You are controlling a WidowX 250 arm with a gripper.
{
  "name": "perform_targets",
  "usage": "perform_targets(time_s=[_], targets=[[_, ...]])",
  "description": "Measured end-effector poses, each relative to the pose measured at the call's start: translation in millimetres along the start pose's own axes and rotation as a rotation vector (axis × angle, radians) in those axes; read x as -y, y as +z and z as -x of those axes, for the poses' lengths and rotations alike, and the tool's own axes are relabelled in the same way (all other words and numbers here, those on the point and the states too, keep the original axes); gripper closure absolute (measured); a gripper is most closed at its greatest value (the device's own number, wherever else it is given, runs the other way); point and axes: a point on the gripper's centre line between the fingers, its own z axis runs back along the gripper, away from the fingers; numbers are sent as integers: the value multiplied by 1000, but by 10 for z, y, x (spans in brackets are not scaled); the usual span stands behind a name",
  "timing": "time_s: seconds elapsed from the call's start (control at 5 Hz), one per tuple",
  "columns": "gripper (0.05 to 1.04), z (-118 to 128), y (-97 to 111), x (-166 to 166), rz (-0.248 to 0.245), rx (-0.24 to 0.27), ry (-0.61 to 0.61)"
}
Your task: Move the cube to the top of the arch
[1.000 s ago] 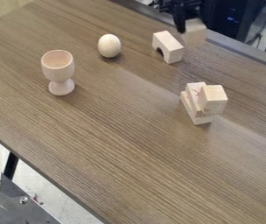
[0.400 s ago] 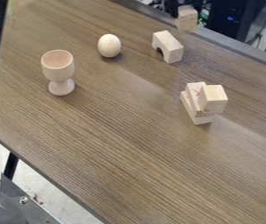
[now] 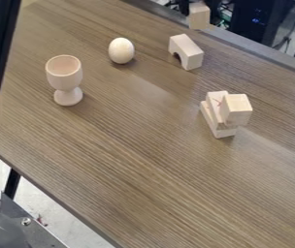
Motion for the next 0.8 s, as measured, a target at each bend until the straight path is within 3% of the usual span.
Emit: perform_targets(time_s=[0.2,0.6,0.8], targets=[[523,-41,-73,-16,-13,-9,7],[523,-110,-81,-83,-35,23,38],[523,-82,-188,-126,-46,9,56]])
